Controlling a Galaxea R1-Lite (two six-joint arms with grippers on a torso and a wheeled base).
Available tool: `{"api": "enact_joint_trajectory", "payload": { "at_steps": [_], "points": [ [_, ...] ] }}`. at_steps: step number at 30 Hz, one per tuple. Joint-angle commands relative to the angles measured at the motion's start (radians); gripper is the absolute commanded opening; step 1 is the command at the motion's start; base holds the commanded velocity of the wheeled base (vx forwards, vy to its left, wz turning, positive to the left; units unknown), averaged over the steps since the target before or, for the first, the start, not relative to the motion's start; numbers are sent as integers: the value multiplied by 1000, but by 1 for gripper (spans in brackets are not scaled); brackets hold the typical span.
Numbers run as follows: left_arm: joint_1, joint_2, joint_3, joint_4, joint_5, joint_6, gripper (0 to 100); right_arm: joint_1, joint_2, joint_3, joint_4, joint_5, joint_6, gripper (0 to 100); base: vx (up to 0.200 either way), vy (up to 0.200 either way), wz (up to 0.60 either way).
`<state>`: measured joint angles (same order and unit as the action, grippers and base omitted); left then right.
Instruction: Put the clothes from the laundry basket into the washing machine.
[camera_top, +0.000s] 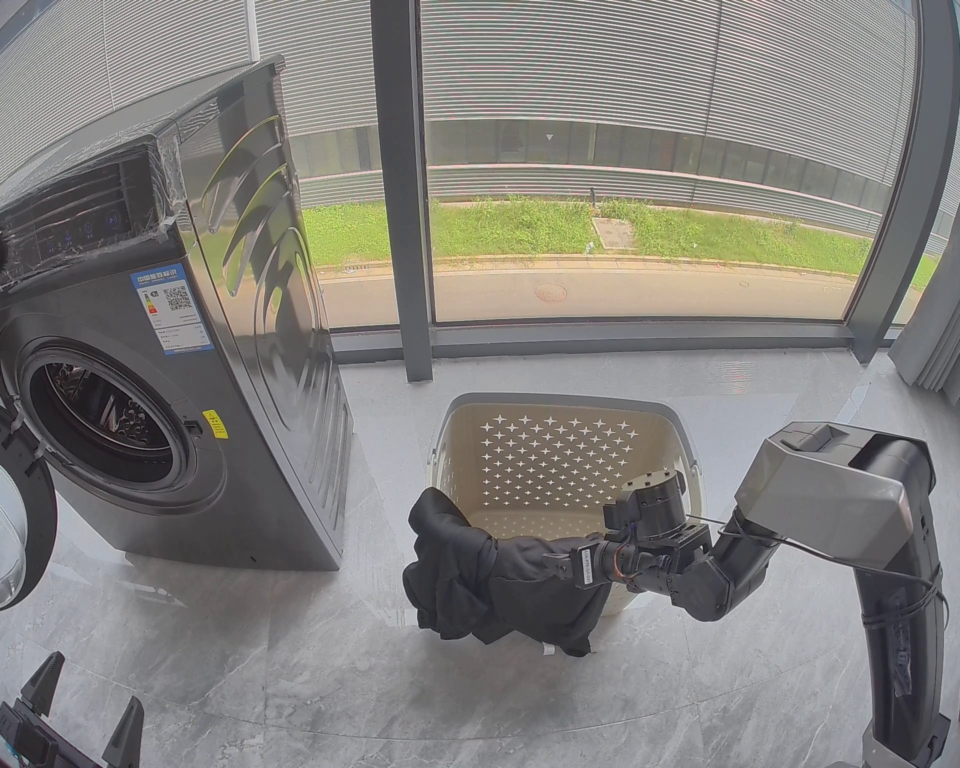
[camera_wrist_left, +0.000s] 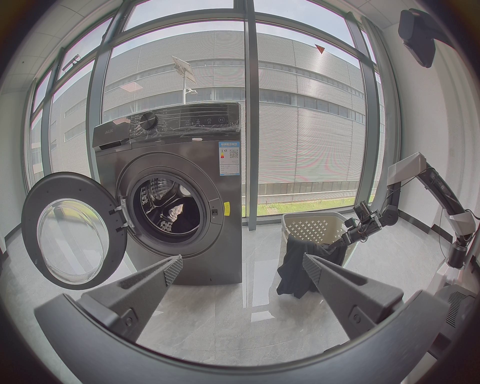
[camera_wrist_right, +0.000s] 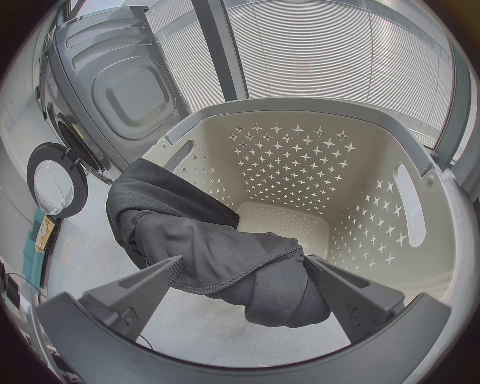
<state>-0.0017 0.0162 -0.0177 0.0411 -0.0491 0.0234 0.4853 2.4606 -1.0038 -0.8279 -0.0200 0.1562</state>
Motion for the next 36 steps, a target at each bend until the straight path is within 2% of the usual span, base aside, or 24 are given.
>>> {"api": "enact_joint_trajectory", "payload": {
  "at_steps": [1,14,20,27,29,31,36],
  "points": [
    [0,-16,18,0,0,0,100,-1,8,-6,0,0,0,0,0,0,0],
    [0,-16,18,-1,0,0,100,2,-12,1,-2,0,2,0,0,0,0],
    [0,-16,18,-1,0,0,100,7,-100,19,-28,0,8,0,0,0,0],
    [0,-16,18,-1,0,0,100,13,-359,91,-28,-6,9,0,0,0,0],
    [0,-16,18,-1,0,0,100,13,-359,91,-28,-6,9,0,0,0,0],
    [0,-16,18,0,0,0,100,25,-540,125,-25,-9,8,0,0,0,0],
    [0,-16,18,0,0,0,100,36,-756,175,-25,-14,9,0,0,0,0]
  ]
}}
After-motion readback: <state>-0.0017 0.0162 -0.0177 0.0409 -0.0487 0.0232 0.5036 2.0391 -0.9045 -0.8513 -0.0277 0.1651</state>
